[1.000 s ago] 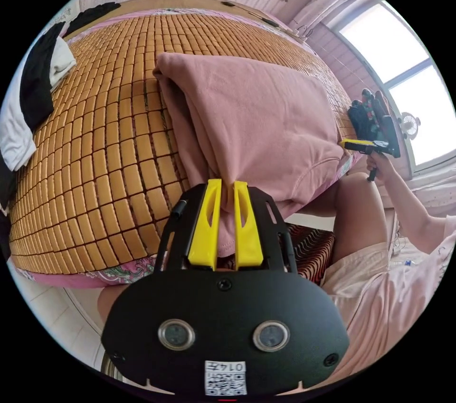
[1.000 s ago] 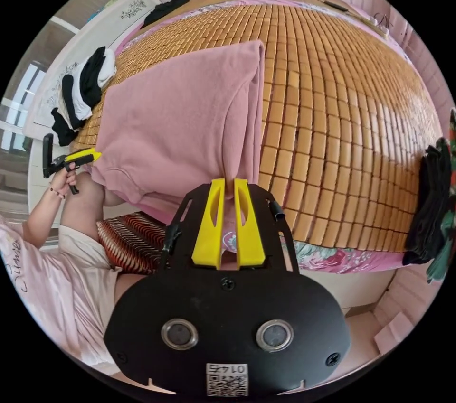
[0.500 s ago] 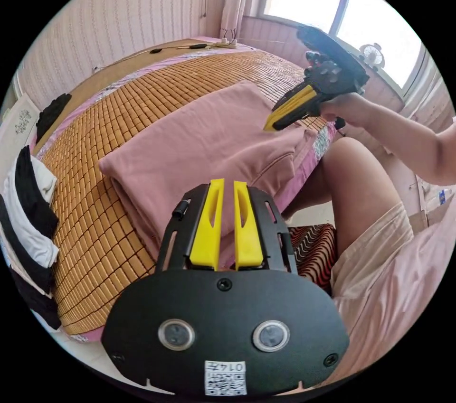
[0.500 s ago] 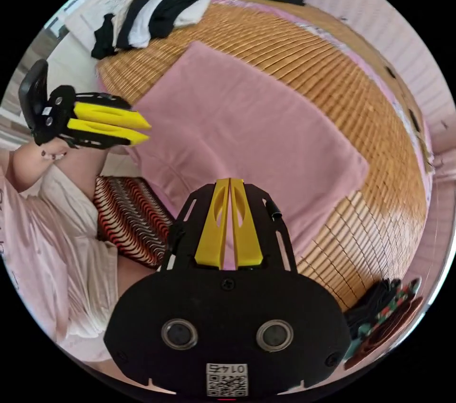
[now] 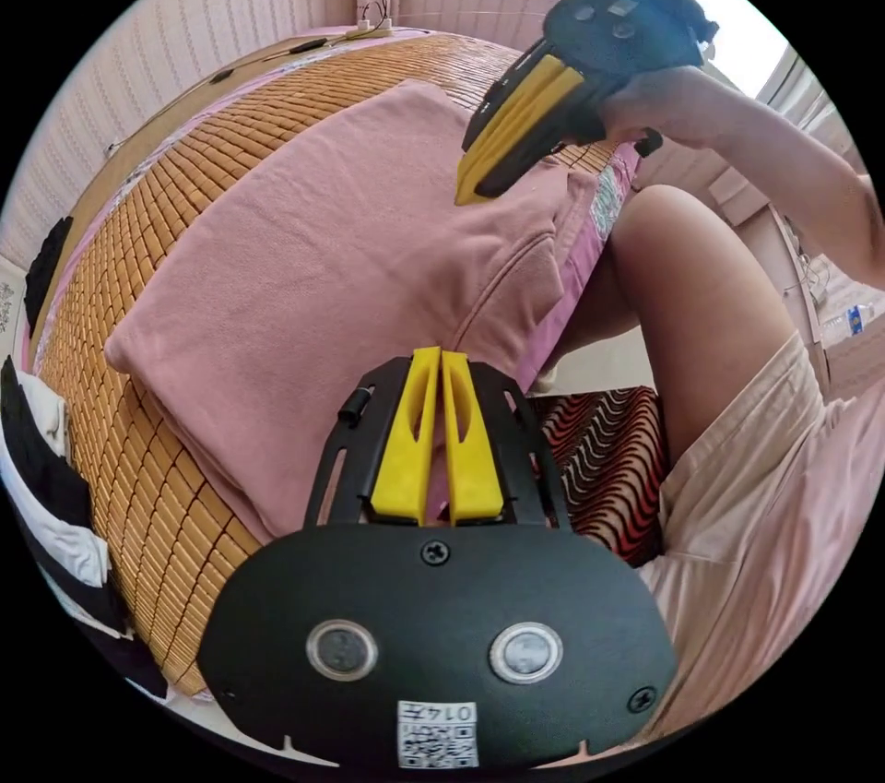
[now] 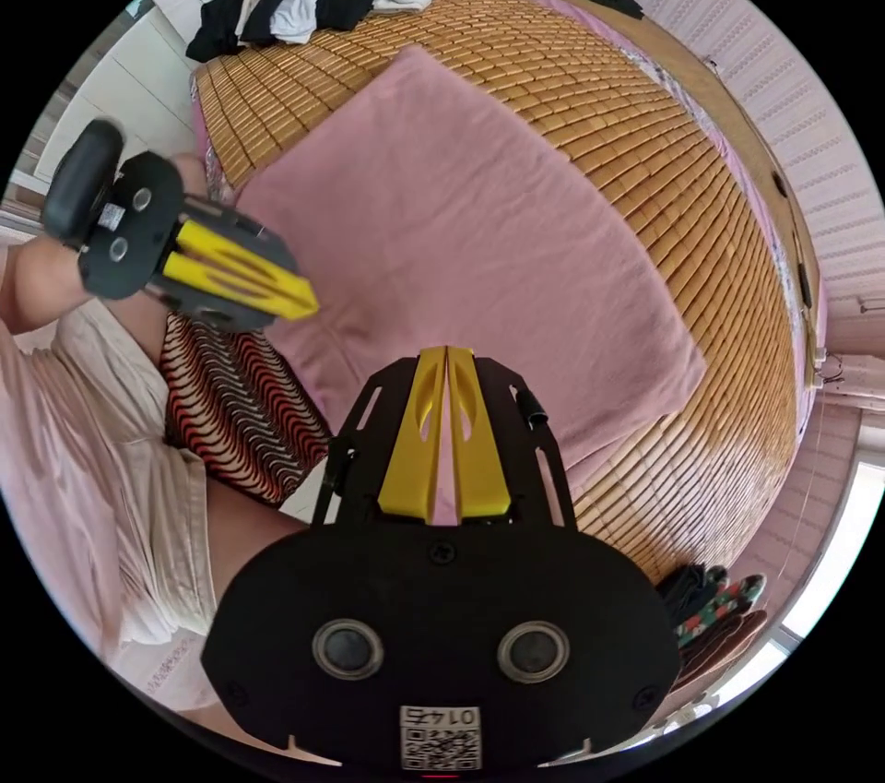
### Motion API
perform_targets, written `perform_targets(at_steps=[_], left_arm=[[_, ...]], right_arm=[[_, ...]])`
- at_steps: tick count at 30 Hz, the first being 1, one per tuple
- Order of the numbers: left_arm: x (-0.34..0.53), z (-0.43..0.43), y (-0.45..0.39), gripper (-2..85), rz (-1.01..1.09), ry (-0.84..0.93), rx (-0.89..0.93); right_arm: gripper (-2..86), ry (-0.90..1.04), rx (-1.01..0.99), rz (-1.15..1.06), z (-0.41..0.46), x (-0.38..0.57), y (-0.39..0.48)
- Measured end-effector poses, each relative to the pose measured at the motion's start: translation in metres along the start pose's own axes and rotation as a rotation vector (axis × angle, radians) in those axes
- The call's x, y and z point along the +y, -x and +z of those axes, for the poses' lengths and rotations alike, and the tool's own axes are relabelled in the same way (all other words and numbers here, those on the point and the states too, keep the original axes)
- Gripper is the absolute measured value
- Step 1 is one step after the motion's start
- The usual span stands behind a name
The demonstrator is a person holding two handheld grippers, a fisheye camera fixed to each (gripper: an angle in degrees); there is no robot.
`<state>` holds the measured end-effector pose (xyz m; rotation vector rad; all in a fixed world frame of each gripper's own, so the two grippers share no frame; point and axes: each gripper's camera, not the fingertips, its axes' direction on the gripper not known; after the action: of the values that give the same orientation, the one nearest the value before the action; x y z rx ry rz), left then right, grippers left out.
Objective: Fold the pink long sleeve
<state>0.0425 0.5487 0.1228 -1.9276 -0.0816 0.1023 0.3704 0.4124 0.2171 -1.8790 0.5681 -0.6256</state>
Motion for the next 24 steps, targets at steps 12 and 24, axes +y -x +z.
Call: perform_targets(at_steps=[12,24], left_arm=[[-0.032,0.036,-0.042,-1.0,0.089,-0.031,-0.009],[-0.031,0.05,-0.061,-1.0,0.128,-0.031,-0.028]], right_arm=[[-0.4,0.218,0.026,-0.03,0.044,-0.12,-0.042],[-0.3,0.175,-0.061,0.119,0.032,-0.129,-0.089]])
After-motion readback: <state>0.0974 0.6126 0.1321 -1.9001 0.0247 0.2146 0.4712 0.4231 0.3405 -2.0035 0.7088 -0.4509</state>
